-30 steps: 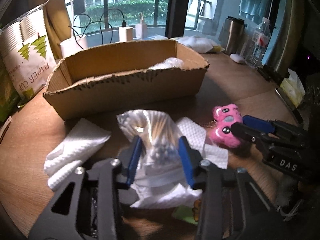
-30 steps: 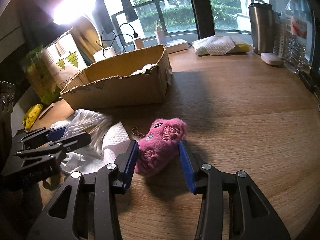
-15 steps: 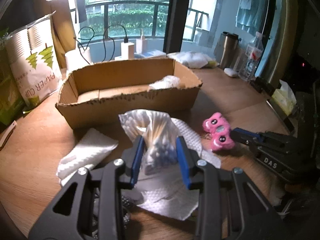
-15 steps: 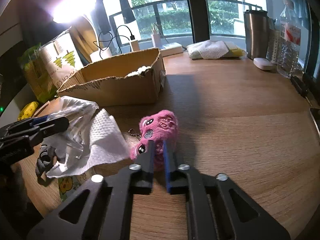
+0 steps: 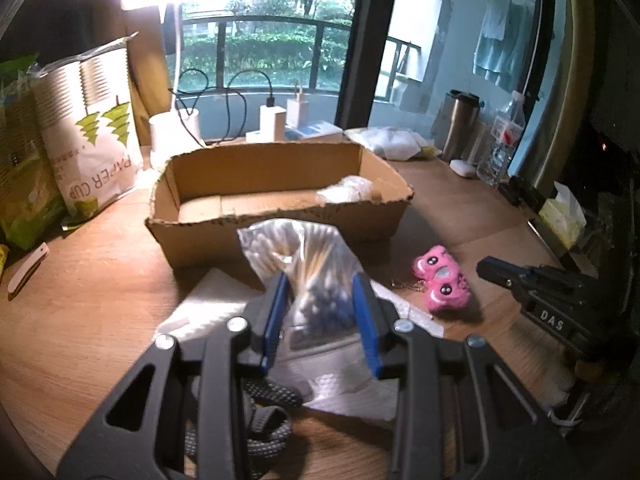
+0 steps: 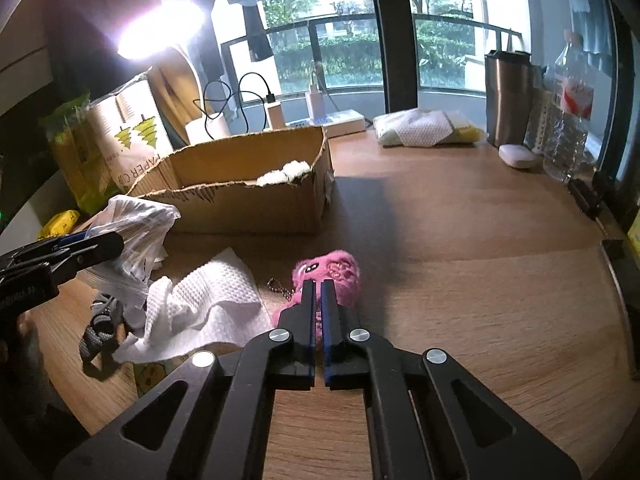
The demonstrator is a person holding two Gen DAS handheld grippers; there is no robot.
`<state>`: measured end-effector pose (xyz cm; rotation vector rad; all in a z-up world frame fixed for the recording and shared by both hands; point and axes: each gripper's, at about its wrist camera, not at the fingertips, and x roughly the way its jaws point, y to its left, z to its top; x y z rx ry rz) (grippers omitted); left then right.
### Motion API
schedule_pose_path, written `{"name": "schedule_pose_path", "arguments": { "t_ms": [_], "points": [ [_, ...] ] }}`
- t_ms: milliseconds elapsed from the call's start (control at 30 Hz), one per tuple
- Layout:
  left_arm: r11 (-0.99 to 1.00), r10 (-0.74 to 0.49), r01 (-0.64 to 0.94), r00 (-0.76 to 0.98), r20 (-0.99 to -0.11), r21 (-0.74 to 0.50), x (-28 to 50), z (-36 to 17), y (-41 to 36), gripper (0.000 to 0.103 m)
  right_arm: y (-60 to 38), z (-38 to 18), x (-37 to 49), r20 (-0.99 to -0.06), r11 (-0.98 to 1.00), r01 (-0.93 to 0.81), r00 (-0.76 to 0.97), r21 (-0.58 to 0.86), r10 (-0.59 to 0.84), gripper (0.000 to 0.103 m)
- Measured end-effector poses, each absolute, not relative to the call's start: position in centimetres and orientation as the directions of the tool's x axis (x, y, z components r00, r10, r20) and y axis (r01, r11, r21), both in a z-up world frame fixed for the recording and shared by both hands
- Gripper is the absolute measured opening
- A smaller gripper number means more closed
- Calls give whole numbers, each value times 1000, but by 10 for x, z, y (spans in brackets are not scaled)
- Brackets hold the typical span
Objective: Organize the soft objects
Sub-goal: 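Carry the pink plush and cotton-swab bag over the cardboard box with both tools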
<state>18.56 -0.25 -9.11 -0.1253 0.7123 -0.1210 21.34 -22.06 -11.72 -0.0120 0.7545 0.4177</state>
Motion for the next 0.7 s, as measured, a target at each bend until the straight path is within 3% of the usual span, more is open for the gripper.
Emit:
{"name": "schedule_pose_path", "arguments": {
  "t_ms": [133,200,267,300,700],
  "points": [
    [985,-153,61,754,-639,-164,183,-90,4,35,-217,-121,217,-686,924,-357,638,139,350,4],
    [984,-154,60,753,-639,-166,182,-91,4,35,-218,-126,221,-700,924,-346,619,163,355,14],
    [984,-158,62,752,-640,-169,182,-92,6,35,-215,-131,225,-713,928,-334,610,163,345,39],
    [984,-156,61,752,-640,-168,182,-93,6,35,-214,-132,226,-716,926,-336,603,171,351,41],
    [986,-136,42,771,-622,-163,181,-89,19,35,-200,-155,244,-771,940,-304,556,159,310,43]
  ]
}}
